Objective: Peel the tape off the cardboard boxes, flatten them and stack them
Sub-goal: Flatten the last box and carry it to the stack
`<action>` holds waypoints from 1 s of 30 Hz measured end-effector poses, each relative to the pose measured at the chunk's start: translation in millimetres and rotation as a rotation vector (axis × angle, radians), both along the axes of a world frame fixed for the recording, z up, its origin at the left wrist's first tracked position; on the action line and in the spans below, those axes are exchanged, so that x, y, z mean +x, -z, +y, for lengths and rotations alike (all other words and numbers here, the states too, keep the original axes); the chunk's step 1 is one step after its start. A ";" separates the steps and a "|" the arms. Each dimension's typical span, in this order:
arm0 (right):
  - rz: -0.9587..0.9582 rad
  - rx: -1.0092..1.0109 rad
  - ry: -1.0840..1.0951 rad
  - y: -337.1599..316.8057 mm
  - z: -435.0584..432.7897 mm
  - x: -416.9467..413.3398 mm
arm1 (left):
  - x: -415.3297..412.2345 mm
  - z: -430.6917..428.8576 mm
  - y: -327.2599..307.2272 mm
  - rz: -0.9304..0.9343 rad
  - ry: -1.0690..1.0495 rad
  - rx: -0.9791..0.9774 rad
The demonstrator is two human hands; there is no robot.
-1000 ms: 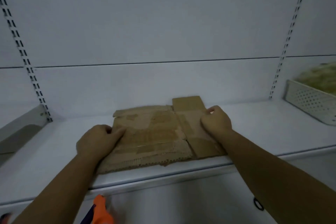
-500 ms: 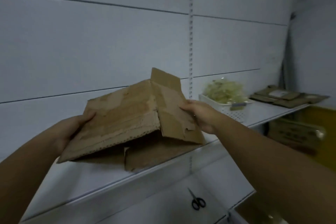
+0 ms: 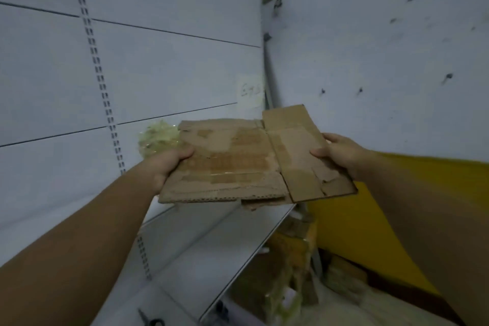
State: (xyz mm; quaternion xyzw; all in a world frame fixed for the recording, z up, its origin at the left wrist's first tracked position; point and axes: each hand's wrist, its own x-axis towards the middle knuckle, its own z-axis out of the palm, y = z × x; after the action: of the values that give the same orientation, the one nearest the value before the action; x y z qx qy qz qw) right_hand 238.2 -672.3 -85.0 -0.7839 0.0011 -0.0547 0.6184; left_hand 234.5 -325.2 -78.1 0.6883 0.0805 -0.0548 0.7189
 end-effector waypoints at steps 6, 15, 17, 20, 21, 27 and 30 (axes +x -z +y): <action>0.047 -0.064 0.158 32.6 -62.6 48.5 | 91.6 -73.4 33.7 0.023 0.149 -0.069; 0.108 -0.194 0.269 54.1 -104.6 138.3 | 221.0 -122.0 83.9 0.016 0.273 -0.238; 0.137 -0.194 0.277 60.7 -116.6 160.7 | 245.0 -132.7 85.1 0.029 0.271 -0.244; 0.144 -0.204 0.252 63.7 -137.7 195.6 | 278.6 -150.3 85.1 0.027 0.277 -0.257; 0.139 -0.208 0.243 63.0 -146.5 208.5 | 288.8 -156.6 83.6 0.020 0.276 -0.256; 0.115 -0.207 0.157 62.8 -207.4 295.1 | 342.8 -204.8 76.5 0.018 0.254 -0.247; 0.093 -0.235 0.130 67.2 -237.4 341.8 | 372.0 -234.3 70.1 -0.009 0.218 -0.225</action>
State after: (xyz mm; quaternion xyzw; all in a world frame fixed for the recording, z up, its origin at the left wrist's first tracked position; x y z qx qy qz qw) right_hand 580.0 -909.7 -152.1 -0.8510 0.0739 -0.0581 0.5167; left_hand 606.5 -559.5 -148.2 0.6081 -0.0047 -0.1380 0.7818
